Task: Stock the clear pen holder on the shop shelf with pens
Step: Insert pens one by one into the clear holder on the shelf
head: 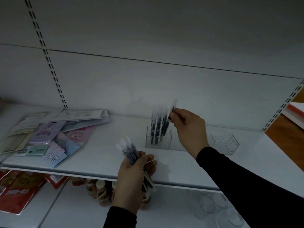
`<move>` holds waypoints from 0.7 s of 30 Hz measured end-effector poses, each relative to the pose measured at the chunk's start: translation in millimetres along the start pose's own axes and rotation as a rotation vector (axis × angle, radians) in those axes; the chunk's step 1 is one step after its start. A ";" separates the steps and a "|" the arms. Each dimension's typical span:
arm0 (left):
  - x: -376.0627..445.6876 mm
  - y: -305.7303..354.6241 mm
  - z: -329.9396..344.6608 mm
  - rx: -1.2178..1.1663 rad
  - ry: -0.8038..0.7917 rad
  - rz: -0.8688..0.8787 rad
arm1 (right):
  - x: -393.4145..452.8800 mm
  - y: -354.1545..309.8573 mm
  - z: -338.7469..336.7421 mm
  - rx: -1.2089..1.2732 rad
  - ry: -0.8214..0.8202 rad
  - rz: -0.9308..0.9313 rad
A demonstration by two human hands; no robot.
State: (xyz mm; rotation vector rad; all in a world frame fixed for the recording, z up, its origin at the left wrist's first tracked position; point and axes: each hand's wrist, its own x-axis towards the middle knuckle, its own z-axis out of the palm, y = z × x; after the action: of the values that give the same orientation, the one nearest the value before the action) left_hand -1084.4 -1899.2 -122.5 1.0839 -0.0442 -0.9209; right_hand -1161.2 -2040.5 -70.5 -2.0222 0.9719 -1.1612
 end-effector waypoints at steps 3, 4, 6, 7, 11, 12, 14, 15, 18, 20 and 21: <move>-0.4 1.0 -0.2 0.003 0.004 -0.005 | -2.2 0.4 4.4 -0.067 -0.004 -0.058; -0.6 1.2 -0.3 0.003 0.004 -0.008 | -3.3 1.3 6.0 -0.077 -0.007 -0.065; -0.5 1.1 -0.6 0.006 0.007 -0.013 | -5.3 3.7 9.2 -0.095 -0.025 -0.058; -0.5 1.2 -0.8 0.009 0.007 -0.014 | -6.5 5.0 10.5 -0.107 -0.032 -0.054; 0.3 1.8 -0.9 0.015 0.005 -0.018 | -9.2 7.4 14.3 -0.130 -0.051 -0.035; 0.6 1.7 -0.7 0.017 0.006 -0.020 | -9.4 7.2 14.7 -0.128 -0.053 -0.035; 0.8 1.2 -0.6 0.021 0.008 -0.022 | -9.3 7.5 15.0 -0.117 -0.051 -0.037; 0.8 1.0 -0.5 0.022 0.009 -0.022 | -9.4 7.7 15.1 -0.112 -0.049 -0.039; 1.0 0.7 -1.0 0.028 0.012 -0.022 | -11.7 11.8 16.6 -0.125 -0.064 -0.052; 0.6 1.1 -0.9 0.028 0.008 -0.024 | -13.2 15.3 17.5 -0.144 -0.080 -0.047; 0.5 1.1 -0.9 0.031 0.005 -0.025 | -13.6 16.8 17.7 -0.158 -0.083 -0.046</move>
State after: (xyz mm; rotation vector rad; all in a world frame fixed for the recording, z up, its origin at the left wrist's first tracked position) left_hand -1083.0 -1898.8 -122.3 1.1176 -0.0415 -0.9427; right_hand -1155.0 -2035.9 -97.3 -2.2100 1.0081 -1.0436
